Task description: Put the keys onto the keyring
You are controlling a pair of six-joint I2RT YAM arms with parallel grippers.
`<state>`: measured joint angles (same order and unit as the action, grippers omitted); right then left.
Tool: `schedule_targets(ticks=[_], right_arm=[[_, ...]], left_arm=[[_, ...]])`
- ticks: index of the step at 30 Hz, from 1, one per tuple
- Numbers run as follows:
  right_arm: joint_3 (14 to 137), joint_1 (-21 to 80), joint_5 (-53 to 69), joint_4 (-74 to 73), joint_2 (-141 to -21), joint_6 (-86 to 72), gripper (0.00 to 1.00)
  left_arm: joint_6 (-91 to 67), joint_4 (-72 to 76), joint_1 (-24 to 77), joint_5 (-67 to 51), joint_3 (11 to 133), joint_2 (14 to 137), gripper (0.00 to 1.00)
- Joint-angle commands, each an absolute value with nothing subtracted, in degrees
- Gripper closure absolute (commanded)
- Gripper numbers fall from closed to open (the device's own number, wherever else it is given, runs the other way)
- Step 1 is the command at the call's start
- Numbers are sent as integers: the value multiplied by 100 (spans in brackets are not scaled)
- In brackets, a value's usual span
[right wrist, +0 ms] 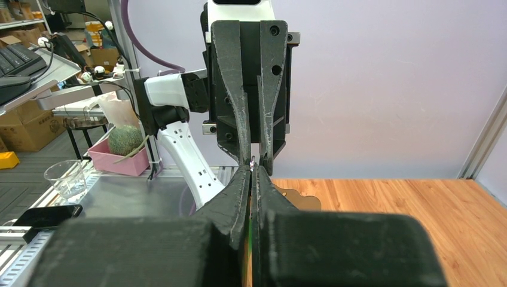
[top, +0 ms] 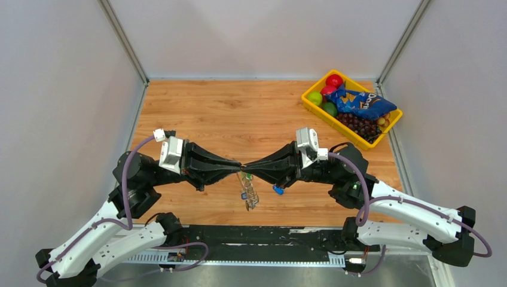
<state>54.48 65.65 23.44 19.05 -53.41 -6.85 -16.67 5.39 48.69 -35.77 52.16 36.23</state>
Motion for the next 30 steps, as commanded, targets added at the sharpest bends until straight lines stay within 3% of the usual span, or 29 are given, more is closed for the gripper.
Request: schedule_targets(ticks=[1,8,9,12,13,25,30], right_arm=[[5749,6649,2262,2371,-5293,-577,100],[5800,6725,2250,2408,-5334,-515,100],[5816,6732,2250,2408,-5343,-505,100],[5856,6756,2256,2393,-5374,-484,100],[5866,6758,2252,2380,-5383,-481,100],[5872,6794,1998,1918,-5333,-316,100],[5845,6794,1691,1521,-5161,-233,78]], left_arm=[[-1762,668,4880,-3685,5212,3668,78],[-1816,702,4877,-3714,5186,3719,70],[-1818,698,4873,-3716,5186,3723,72],[-1807,656,4878,-3768,5232,3791,96],[-1785,635,4873,-3774,5248,3812,98],[-1724,665,4877,-3898,5275,3818,100],[-1465,306,4884,-3666,5376,3754,100]])
